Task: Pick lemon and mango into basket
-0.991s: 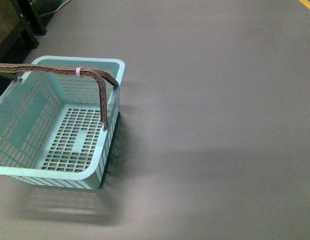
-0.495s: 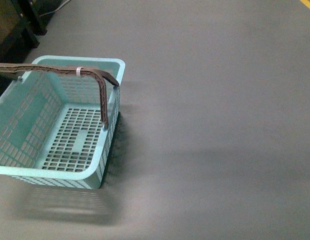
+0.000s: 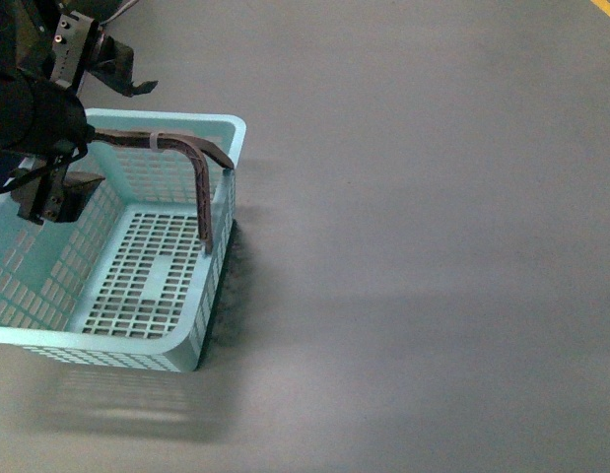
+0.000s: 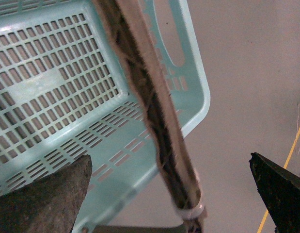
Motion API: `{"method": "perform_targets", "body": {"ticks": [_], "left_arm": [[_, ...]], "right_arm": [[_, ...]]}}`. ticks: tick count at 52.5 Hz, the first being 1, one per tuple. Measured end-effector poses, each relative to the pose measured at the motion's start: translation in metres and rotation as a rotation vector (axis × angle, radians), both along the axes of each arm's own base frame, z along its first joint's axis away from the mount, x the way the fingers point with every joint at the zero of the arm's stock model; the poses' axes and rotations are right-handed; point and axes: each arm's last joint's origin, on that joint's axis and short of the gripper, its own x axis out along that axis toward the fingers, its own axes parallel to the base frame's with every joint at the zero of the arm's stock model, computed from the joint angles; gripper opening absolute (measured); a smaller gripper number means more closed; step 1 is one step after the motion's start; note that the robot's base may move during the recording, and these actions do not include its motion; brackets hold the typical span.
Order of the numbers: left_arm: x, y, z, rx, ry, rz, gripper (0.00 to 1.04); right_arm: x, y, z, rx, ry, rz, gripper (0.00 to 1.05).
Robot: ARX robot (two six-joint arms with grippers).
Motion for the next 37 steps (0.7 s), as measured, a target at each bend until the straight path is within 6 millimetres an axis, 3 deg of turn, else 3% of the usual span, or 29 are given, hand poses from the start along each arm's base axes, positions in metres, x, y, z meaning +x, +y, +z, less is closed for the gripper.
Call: {"method": "perform_targets", "body": {"ticks": [9,27,37], "left_arm": [[0.037,-0.002,-0.01,-0.01,0.004,0.026,0.98],[0.057,0.02,-0.03,-0.01,0.024,0.109,0.98],[0.065,0.023,-0.033,-0.011,0.025,0.134,0.61]], "right_arm": [[0.0,0.0,0.0,0.0,0.0,0.0,0.96],[0.0,0.0,0.0,0.0,0.0,0.0,0.96],[0.0,0.0,0.0,0.0,0.0,0.0,0.96]]}}
